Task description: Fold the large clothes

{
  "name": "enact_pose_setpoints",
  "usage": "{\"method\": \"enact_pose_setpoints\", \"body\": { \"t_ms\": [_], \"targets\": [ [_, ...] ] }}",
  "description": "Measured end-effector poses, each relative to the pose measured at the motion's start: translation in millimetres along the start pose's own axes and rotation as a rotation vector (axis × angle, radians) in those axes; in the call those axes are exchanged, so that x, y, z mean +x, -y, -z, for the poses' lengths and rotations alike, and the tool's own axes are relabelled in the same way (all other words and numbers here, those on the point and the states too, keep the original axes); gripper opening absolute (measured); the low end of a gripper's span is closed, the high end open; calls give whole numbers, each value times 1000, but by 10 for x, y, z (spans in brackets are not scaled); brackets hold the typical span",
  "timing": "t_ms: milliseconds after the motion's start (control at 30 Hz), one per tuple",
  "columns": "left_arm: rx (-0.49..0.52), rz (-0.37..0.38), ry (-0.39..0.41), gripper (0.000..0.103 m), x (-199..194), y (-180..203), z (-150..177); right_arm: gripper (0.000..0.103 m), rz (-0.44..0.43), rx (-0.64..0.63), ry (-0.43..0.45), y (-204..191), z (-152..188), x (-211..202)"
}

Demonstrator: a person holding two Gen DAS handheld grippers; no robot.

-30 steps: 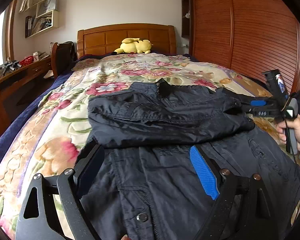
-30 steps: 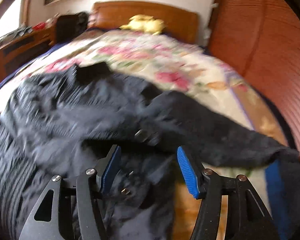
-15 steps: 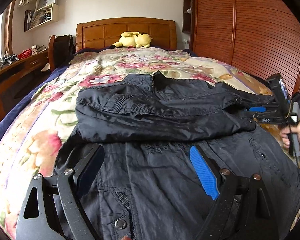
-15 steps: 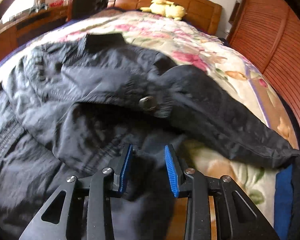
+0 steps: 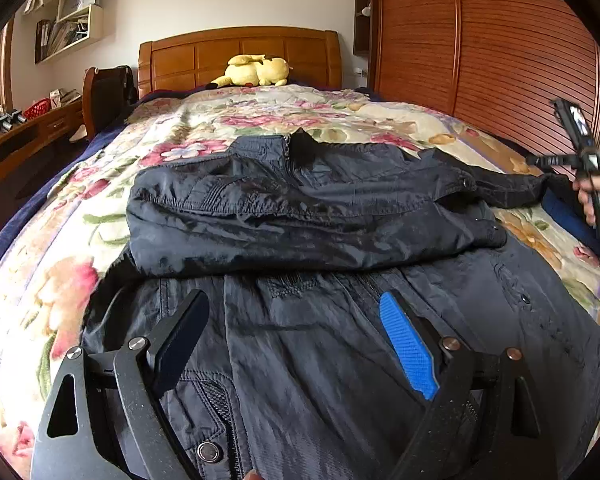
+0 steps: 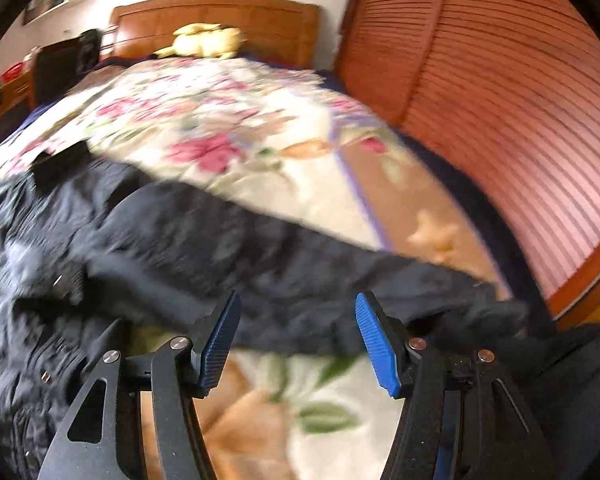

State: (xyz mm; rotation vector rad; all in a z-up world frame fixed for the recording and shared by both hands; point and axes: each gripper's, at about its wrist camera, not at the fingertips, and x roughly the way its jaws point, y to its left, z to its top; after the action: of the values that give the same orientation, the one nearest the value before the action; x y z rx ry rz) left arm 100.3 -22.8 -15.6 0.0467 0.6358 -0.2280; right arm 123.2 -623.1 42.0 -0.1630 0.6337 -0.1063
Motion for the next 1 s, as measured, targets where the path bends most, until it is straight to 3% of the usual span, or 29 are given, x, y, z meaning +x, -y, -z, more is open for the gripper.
{"method": "enact_pose_setpoints", "body": {
  "t_ms": [133,267,500,767,900,933,1000],
  "targets": [
    [2,5,-8,88,19,8,15,62,83,28,-10,276,-229,-27],
    [5,7,-9,88,24,18,23,63,134,16,-129,389,-255,181],
    [11,9,-13,88,32,31,32,63,108,98,-242,562,-167,439],
    [8,24,-2,88,18,36,41,62,151,-6,-337,479,-45,889],
    [10,27,-6,88,10,43,43,22,202,-74,-370,460,33,967],
    [11,28,-7,88,9,42,38,16,195,-71,-360,473,26,948],
    [14,28,-6,88,4,46,38,12,199,-79,-309,482,-21,835]
  ]
}}
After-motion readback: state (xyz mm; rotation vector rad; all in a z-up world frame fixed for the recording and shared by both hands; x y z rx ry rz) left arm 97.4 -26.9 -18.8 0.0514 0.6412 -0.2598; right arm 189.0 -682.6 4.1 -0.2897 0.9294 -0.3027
